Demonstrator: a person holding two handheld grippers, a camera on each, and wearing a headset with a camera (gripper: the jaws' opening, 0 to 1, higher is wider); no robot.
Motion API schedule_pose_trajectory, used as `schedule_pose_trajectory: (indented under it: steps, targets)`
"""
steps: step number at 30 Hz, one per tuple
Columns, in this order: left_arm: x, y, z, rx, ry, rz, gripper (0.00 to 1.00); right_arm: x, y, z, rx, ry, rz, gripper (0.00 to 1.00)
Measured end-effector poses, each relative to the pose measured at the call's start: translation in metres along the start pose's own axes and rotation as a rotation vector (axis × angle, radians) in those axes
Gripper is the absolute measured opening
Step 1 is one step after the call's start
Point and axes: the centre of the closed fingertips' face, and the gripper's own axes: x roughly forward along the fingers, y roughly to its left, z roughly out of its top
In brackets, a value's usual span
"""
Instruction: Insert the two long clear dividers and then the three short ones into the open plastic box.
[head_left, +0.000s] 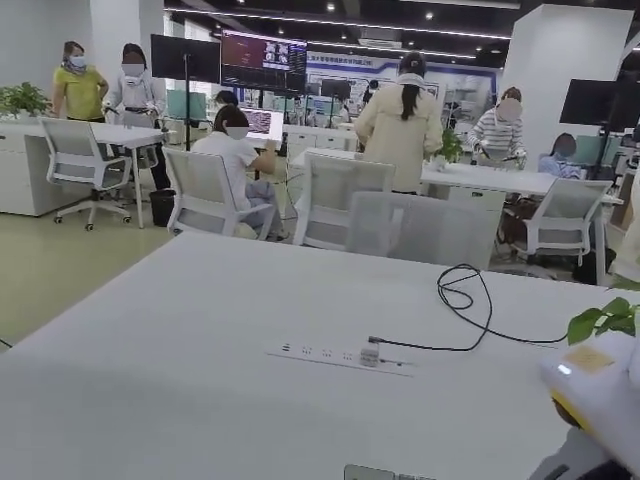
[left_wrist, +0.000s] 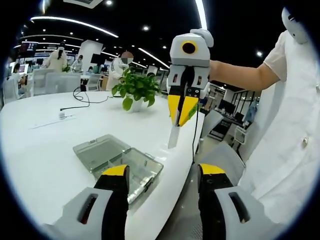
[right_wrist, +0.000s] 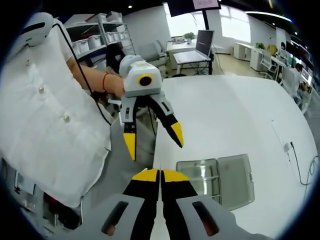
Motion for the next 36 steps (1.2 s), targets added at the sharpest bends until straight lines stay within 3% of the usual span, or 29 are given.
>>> schedule_pose_trajectory:
  steps: [10,18,23,27,36]
  targets:
    - [-0.004,0.012,-0.016,0.027,0.020,0.051,0.77,0.016,-0.030,-0.001,0.007,0.008,-0.048,0.03]
    - [-0.004,0.018,-0.027,0.054,0.042,0.070,0.89,0.036,-0.055,-0.006,0.016,0.000,-0.080,0.03]
    - [-0.003,0.018,-0.035,0.056,0.060,0.063,0.93,0.049,-0.071,-0.011,0.032,-0.013,-0.105,0.03]
    - [-0.003,0.018,-0.036,0.043,0.048,0.058,0.96,0.058,-0.081,-0.017,0.045,-0.020,-0.125,0.03]
    - [-0.002,0.022,-0.040,0.037,0.059,0.061,1.00,0.075,-0.088,-0.030,0.050,-0.017,-0.134,0.03]
